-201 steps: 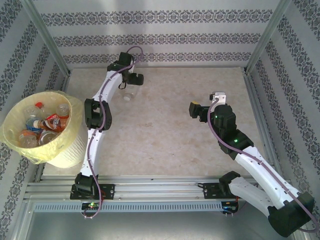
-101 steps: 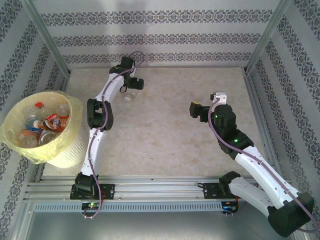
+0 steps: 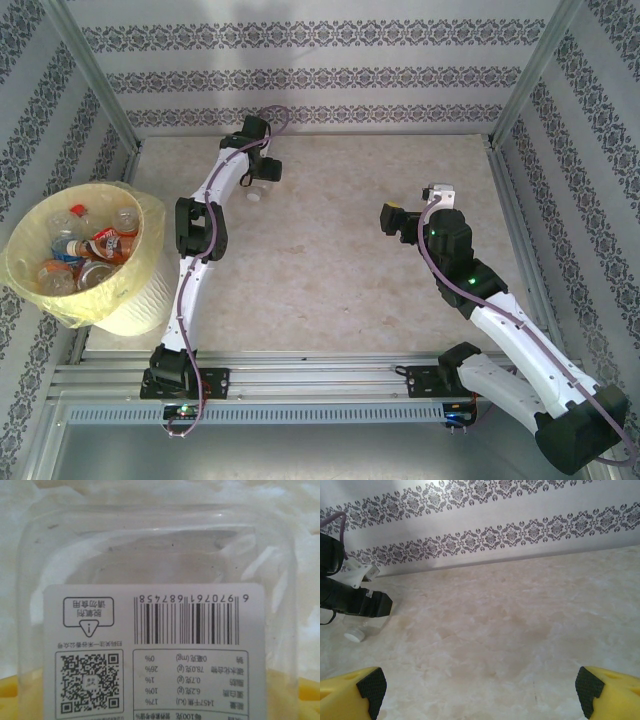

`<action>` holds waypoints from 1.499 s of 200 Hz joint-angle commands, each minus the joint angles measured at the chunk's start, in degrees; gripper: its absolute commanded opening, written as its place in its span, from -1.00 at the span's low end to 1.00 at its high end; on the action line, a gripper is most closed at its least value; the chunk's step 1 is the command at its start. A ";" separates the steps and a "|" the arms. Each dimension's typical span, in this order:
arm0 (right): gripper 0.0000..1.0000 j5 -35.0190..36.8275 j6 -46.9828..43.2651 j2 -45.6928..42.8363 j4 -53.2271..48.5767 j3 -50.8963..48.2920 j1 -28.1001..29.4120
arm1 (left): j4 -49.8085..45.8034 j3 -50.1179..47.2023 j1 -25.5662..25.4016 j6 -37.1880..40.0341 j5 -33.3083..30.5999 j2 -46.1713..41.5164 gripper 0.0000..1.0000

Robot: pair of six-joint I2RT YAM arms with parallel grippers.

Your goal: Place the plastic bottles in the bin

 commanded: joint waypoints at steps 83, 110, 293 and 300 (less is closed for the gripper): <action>0.96 -5.62 -1.48 0.95 3.19 -0.22 -0.51 | 1.91 -8.05 -0.44 -4.98 2.12 -8.92 0.12; 0.96 -8.73 -1.87 2.08 5.24 -0.42 -0.45 | 3.69 -13.86 -1.37 -5.52 2.35 -13.82 0.06; 0.96 -22.50 -4.91 16.58 20.27 6.17 5.93 | 9.97 -49.73 -5.88 -12.49 -1.50 -63.97 -0.02; 0.96 -23.91 -5.08 16.93 21.15 6.27 5.95 | 8.89 -49.60 -5.91 -12.51 -2.58 -65.38 -0.02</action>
